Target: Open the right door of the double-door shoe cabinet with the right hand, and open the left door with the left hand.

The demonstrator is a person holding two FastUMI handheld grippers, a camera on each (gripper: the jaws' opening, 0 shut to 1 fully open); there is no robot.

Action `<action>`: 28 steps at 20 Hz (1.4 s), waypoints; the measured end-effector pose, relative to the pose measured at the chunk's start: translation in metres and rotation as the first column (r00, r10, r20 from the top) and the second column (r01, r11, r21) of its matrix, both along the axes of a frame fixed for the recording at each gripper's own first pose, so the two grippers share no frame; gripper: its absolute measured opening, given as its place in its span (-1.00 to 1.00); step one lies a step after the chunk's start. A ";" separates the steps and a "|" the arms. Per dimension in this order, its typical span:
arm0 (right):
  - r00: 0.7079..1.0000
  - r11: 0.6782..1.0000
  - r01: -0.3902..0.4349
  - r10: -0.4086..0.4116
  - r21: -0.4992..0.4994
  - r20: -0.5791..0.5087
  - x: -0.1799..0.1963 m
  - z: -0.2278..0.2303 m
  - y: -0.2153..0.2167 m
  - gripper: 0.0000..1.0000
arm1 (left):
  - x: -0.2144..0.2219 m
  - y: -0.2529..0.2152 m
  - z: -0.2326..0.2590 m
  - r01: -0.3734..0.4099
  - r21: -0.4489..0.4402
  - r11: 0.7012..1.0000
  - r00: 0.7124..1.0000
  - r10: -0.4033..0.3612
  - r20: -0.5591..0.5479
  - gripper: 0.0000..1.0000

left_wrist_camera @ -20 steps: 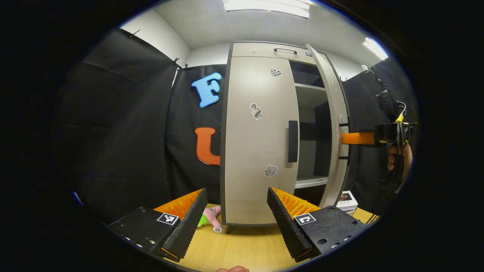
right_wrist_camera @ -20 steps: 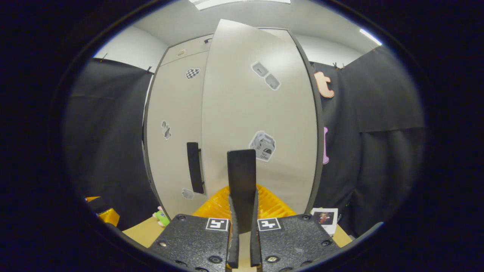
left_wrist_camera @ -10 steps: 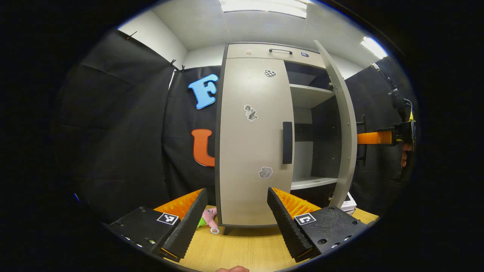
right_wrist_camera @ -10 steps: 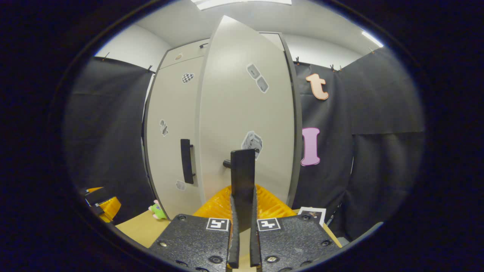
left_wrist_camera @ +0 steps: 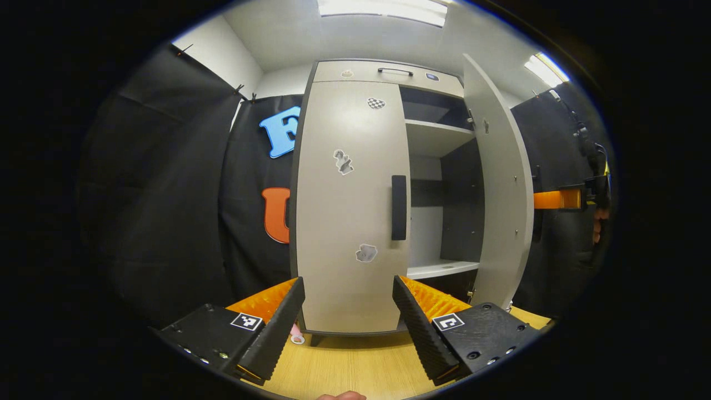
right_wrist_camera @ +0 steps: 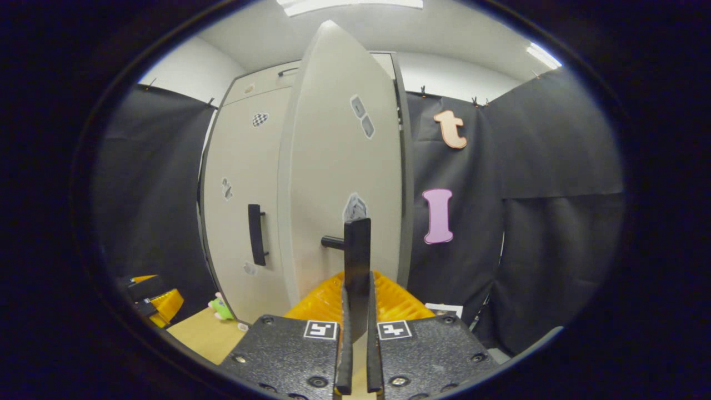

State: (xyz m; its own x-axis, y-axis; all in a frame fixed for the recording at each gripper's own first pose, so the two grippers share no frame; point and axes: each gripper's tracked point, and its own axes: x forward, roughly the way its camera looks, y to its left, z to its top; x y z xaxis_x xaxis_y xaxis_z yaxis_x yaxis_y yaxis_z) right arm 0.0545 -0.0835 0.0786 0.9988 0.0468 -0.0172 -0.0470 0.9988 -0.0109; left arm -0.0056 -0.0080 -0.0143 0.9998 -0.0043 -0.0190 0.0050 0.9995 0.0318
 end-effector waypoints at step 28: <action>0.981 0.985 0.171 -0.169 -0.012 0.093 -0.071 0.000 -0.086 -0.99 | -0.009 -0.013 -0.005 -0.007 -0.059 0.998 1.000 0.007 0.002 0.91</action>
